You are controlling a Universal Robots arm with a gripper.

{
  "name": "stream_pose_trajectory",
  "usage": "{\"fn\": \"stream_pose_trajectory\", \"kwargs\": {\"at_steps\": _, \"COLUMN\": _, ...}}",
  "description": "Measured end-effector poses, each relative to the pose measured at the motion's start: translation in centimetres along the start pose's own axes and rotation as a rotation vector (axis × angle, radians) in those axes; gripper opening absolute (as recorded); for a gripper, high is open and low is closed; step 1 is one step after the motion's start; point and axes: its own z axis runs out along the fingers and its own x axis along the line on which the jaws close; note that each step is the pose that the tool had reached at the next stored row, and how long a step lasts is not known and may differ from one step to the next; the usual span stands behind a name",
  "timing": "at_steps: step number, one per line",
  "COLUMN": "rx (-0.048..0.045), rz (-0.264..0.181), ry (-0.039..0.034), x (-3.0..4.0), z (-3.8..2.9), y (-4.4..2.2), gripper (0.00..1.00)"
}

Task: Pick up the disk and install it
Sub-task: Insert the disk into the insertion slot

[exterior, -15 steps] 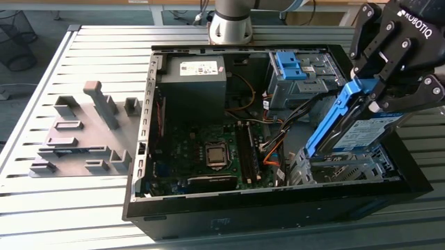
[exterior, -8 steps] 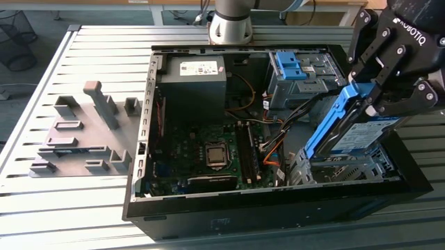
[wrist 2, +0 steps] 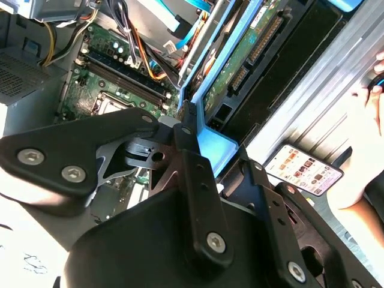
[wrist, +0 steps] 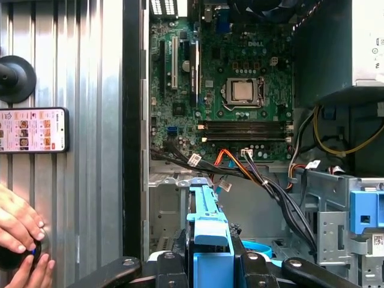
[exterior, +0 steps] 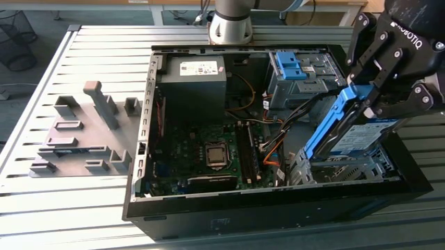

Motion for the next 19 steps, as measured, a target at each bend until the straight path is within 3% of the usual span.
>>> {"fn": "stream_pose_trajectory", "kwargs": {"at_steps": 9, "rx": 0.0001, "rz": 0.005, "ry": -0.0001, "x": 0.02, "z": 0.69, "y": -0.01, "gripper": 0.36}}
{"fn": "stream_pose_trajectory", "kwargs": {"at_steps": 16, "rx": -0.0001, "rz": 0.005, "ry": 0.0, "x": 0.02, "z": 0.76, "y": -0.01, "gripper": 0.36}}
{"fn": "stream_pose_trajectory", "kwargs": {"at_steps": 18, "rx": -0.0001, "rz": 0.005, "ry": -0.0001, "x": 0.02, "z": 0.76, "y": -0.01, "gripper": 0.37}}
{"fn": "stream_pose_trajectory", "kwargs": {"at_steps": 19, "rx": -0.0002, "rz": 0.005, "ry": 0.0002, "x": 0.02, "z": 0.77, "y": -0.01, "gripper": 0.44}}
